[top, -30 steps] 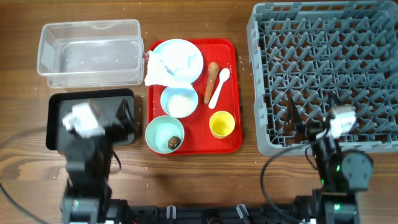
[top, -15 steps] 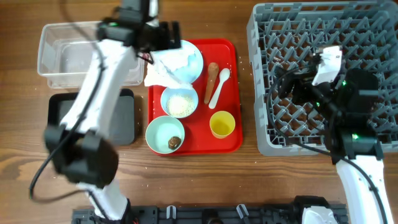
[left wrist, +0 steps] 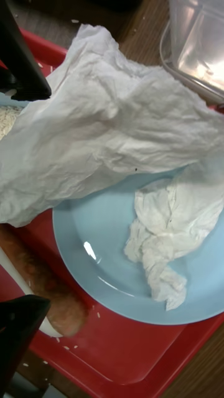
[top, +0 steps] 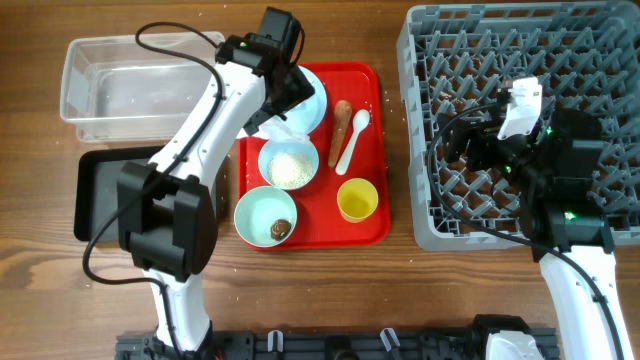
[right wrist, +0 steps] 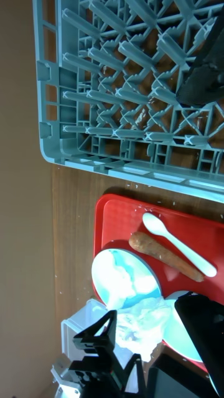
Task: Sort waste into correct bins and load items into the dishwasher rack
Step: 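Reach the left gripper to the tissues on the light-blue plate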
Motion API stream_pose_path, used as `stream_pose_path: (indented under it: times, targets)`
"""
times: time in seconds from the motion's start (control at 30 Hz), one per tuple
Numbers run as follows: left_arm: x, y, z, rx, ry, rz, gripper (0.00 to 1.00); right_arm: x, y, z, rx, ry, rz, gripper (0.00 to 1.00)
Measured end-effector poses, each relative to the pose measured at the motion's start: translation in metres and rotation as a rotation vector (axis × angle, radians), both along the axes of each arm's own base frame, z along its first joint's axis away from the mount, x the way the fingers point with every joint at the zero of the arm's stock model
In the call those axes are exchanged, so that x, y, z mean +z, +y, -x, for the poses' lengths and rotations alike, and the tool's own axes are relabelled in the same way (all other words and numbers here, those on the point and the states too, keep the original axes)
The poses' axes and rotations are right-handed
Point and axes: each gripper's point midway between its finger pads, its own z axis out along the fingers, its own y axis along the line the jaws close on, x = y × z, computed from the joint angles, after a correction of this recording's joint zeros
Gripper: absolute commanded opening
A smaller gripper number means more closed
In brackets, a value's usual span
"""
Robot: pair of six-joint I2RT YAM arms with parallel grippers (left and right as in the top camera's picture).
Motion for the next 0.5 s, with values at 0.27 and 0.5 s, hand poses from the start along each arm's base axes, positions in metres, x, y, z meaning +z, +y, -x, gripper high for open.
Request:
stream_pose_path:
  times: [0.27, 0.5]
  targets:
    - [-0.02, 0.026, -0.032, 0.092, -0.044, 0.004, 1.0, -0.004, 0.0, -0.001, 0.0, 0.013, -0.001, 1.0]
    - [-0.057, 0.006, -0.052, 0.066, -0.07, 0.014, 1.0, -0.021, 0.0, -0.004, 0.0, 0.069, -0.005, 1.0]
